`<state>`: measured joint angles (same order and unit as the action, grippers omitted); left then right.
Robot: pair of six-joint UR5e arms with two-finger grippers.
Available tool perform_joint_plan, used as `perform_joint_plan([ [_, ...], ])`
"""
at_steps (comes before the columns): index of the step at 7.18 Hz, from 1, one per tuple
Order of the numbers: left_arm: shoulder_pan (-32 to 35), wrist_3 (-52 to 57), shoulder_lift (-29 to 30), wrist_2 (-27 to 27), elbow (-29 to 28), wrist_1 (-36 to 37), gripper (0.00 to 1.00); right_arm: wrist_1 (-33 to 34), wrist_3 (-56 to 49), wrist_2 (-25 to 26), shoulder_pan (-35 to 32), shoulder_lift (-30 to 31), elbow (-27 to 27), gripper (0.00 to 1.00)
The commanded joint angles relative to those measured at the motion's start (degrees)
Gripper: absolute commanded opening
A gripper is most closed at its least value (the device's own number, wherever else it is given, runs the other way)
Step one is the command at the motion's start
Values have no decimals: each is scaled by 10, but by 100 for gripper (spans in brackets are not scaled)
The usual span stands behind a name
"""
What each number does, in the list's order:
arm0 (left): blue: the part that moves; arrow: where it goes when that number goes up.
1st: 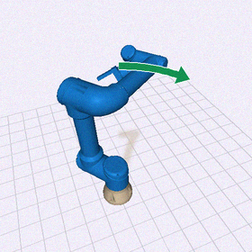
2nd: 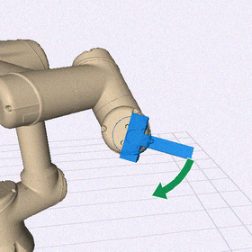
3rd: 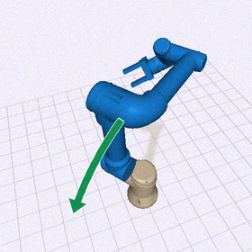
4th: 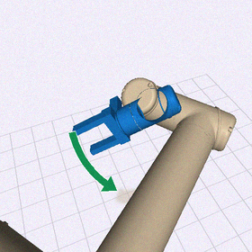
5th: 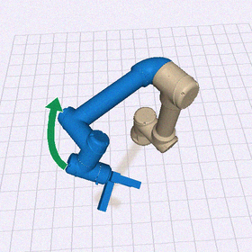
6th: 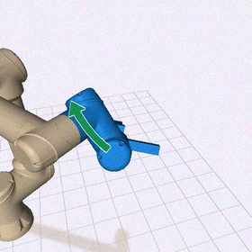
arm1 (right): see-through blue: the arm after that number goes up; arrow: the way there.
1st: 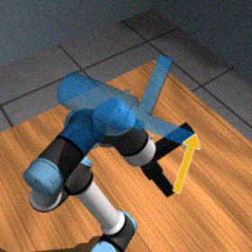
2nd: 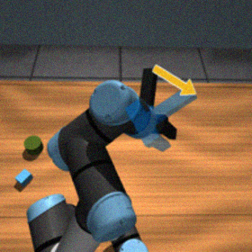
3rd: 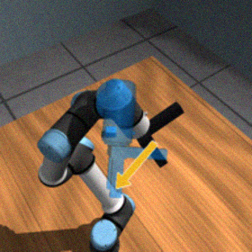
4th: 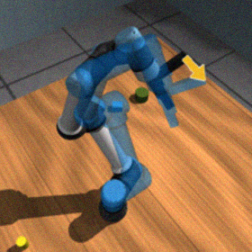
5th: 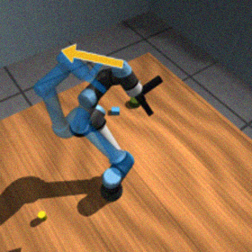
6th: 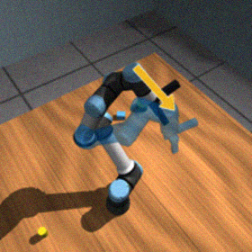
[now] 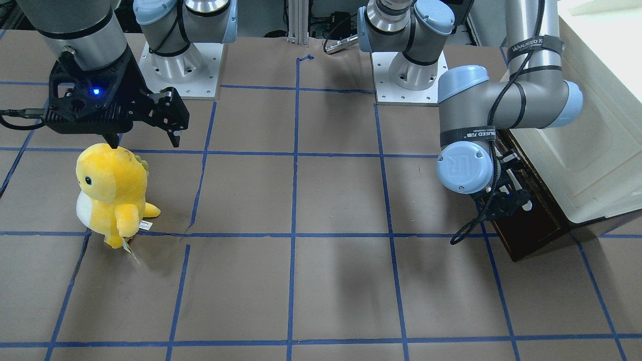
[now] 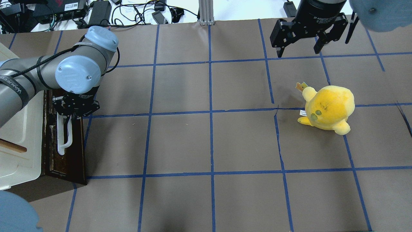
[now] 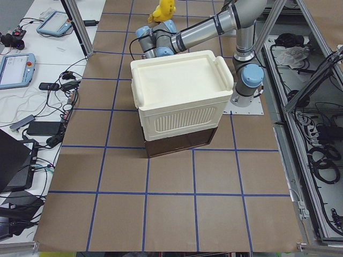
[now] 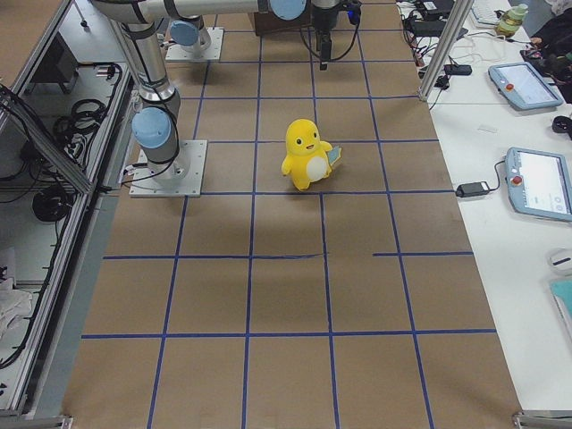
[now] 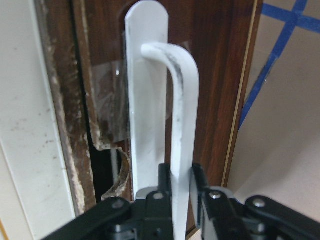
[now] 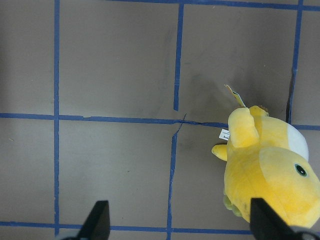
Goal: Pull drawer sideways
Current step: 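Pull the handle with the left gripper, sliding the drawer open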
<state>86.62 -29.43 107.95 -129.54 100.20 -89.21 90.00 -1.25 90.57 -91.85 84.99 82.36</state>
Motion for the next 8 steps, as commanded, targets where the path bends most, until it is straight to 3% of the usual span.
perform_joint_plan([
  [1, 9, -2, 1, 0, -1, 1, 4, 0, 0, 0, 0, 0, 0, 100],
  [8, 47, -30, 9, 9, -14, -1, 3, 0, 0, 0, 0, 0, 0, 100],
])
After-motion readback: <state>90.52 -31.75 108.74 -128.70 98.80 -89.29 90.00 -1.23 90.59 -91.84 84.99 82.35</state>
